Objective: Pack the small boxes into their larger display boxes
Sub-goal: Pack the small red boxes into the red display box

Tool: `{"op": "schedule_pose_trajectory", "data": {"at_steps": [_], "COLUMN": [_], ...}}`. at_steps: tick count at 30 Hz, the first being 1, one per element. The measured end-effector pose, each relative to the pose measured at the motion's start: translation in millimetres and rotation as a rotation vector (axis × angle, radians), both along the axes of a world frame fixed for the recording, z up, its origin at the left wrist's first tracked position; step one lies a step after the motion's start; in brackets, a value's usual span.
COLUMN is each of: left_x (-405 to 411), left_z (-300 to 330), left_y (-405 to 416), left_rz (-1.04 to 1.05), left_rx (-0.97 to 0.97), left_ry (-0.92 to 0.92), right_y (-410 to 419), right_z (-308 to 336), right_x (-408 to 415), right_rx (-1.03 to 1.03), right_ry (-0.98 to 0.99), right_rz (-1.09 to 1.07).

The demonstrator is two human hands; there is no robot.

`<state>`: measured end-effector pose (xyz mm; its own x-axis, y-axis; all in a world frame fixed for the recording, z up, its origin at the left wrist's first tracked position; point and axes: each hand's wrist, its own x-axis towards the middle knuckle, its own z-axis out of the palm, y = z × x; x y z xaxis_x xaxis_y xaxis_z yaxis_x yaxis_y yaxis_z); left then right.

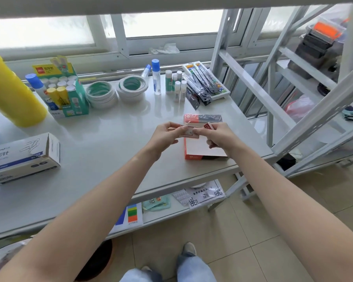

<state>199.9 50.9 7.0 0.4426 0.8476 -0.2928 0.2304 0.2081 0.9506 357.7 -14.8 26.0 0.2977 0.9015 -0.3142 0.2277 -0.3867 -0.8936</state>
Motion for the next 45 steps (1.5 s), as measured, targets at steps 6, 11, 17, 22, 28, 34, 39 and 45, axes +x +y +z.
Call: {"op": "schedule_pose_trajectory", "data": {"at_steps": [6,11,17,22,28,34,39,45], "left_x": [30.5,40.2,35.6,24.1,3.5,-17.0,-28.4,-32.2], "left_z": [-10.0,-13.1,-16.8,-21.1,-12.5,-18.0,-21.1,-24.9], "left_y": [3.1,3.4,5.9,5.6,-0.1,2.3,3.6,5.1], "left_rz": [-0.033,-0.058,-0.042,-0.056,-0.042,0.025,0.039,0.083], "left_rx": [0.084,0.109,0.135,0.145,0.142,0.156,0.182,0.224], "left_ry": [0.227,0.298,0.397,0.379,0.367,0.402,0.446,0.481], "right_y": [15.6,32.9,50.8,59.7,68.5,70.1,69.3,71.1], "right_z": [-12.6,-26.8,-41.3,-52.1,-60.2,-64.3,-60.0,-39.8], "right_x": [27.6,35.1,28.2,14.5,-2.4,-25.3,-36.6,-34.1], "right_rx": [-0.05,-0.108,-0.136,-0.134,-0.104,-0.101,-0.102,-0.158], "right_ry": [-0.006,-0.067,-0.111,-0.165,-0.19,-0.125,-0.038,-0.018], "right_rz": [-0.108,-0.179,-0.135,-0.062,-0.019,0.002,0.04,0.249]}}
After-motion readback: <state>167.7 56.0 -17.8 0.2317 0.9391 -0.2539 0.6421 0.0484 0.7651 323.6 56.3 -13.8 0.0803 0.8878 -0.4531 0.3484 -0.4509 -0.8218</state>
